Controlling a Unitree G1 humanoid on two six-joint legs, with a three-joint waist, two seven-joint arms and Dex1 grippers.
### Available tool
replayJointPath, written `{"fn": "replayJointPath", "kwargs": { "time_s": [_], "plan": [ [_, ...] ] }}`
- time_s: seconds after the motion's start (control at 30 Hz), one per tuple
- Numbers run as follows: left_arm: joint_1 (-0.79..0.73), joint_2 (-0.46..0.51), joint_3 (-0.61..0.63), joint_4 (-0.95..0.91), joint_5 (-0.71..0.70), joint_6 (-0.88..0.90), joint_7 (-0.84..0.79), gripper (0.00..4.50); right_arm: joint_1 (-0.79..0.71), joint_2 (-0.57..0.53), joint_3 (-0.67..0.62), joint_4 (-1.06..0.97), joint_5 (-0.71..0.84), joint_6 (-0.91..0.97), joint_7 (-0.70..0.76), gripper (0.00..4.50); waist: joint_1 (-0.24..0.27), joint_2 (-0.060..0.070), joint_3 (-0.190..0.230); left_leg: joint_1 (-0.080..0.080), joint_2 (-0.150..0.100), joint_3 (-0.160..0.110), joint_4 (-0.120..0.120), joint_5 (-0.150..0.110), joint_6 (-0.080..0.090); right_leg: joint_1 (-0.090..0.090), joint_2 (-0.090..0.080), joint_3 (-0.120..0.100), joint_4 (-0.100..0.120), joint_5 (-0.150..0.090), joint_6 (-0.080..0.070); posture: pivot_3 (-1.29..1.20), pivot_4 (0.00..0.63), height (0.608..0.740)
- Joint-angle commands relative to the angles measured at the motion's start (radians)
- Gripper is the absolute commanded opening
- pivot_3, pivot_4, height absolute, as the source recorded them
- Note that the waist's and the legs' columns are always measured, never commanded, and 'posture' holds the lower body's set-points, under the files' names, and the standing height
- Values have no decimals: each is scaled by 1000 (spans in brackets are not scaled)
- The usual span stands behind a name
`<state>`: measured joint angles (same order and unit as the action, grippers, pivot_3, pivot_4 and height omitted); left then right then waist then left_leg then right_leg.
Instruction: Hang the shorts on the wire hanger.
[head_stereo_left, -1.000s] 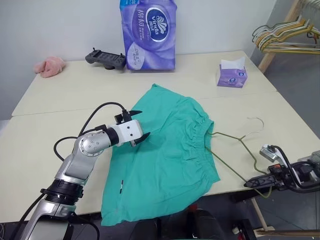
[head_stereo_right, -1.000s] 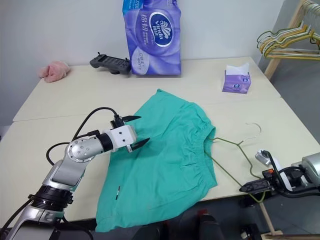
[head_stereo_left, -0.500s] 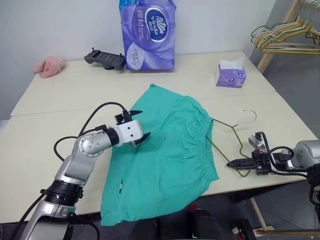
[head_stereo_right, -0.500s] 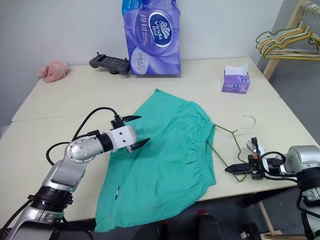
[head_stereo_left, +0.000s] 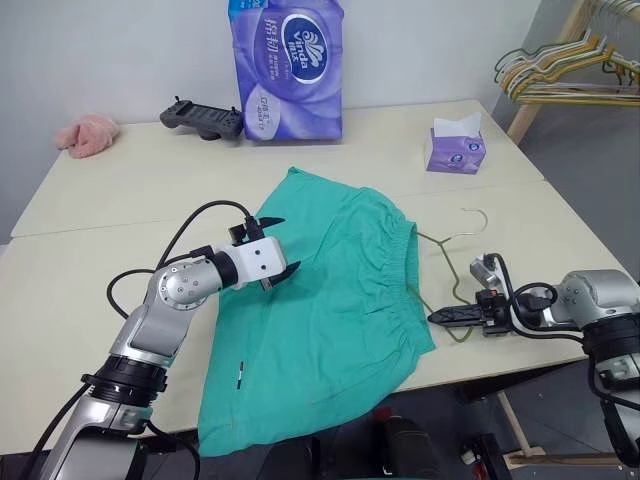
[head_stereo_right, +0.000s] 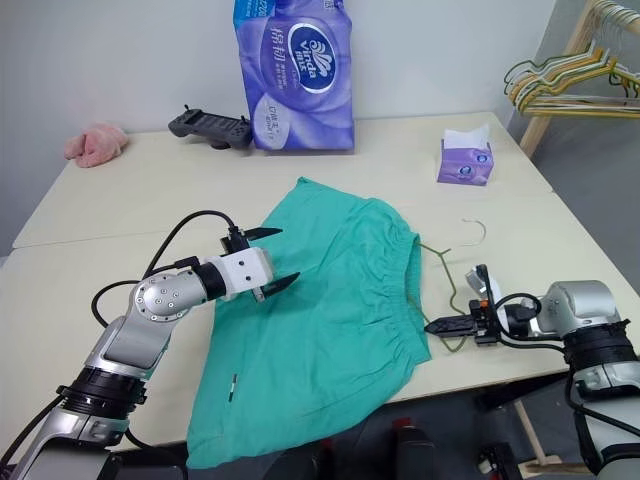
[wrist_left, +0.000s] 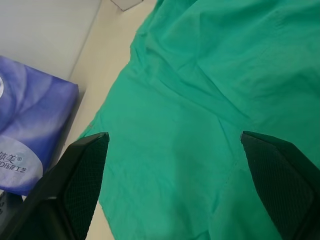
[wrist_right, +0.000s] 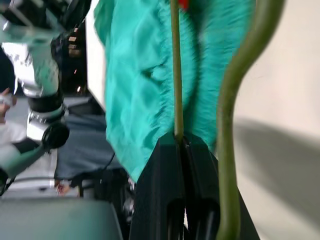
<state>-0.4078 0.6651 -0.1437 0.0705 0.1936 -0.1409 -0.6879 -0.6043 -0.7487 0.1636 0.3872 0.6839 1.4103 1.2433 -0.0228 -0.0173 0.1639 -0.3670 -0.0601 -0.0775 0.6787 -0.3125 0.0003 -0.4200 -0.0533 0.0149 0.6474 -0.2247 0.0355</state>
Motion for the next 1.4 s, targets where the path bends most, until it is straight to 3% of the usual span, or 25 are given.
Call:
{"fn": "replayJointPath", "kwargs": {
  "time_s": [0.03,0.43,0.7,0.93,1.07,1.2,1.3,1.4],
  "plan": [
    [-8,5,16,-24,-3,-14,9,4468,-5,-17,-24,-6,-6,-32,-5,0,0,0,0,0,0,0,0,0,0,0,0,0,0,0,0,-15,146,740],
    [-30,-17,1,12,3,-26,17,4468,76,-155,-105,-64,14,-30,4,0,5,0,0,0,0,0,0,0,0,0,0,0,0,0,0,-60,139,740],
    [-71,-35,-13,62,6,-60,9,4468,46,-74,-209,-70,8,-73,-119,0,-7,0,0,0,0,1,0,0,0,0,0,0,0,0,0,-86,138,740],
    [-135,-20,16,113,-13,-59,1,4468,59,-74,-162,-191,-151,-377,-215,0,-8,1,0,-1,0,2,0,0,0,-1,0,0,0,0,1,-79,137,740],
    [-293,-38,69,105,-140,159,-79,4468,51,-85,-109,-239,-272,-566,-241,0,-7,0,0,-2,0,1,1,1,-2,-1,0,-1,0,1,1,-75,131,740],
    [-470,-32,67,192,-157,184,-120,4468,33,-81,-51,-235,-405,-765,-269,0,-8,0,0,-4,-1,2,3,2,-4,-2,0,-2,-1,1,3,-65,123,740],
    [-592,-6,40,261,-180,151,-245,4468,3,-80,14,-221,-539,-939,-306,0,-12,1,-1,-4,-1,4,2,3,-5,-3,0,0,-1,1,3,-58,112,740],
    [-605,42,-4,251,-227,120,-457,4468,-15,-87,52,-204,-621,-1057,-303,0,-23,2,-1,-4,-1,5,1,3,-5,-5,0,1,-1,1,3,-52,101,740]
  ]
}}
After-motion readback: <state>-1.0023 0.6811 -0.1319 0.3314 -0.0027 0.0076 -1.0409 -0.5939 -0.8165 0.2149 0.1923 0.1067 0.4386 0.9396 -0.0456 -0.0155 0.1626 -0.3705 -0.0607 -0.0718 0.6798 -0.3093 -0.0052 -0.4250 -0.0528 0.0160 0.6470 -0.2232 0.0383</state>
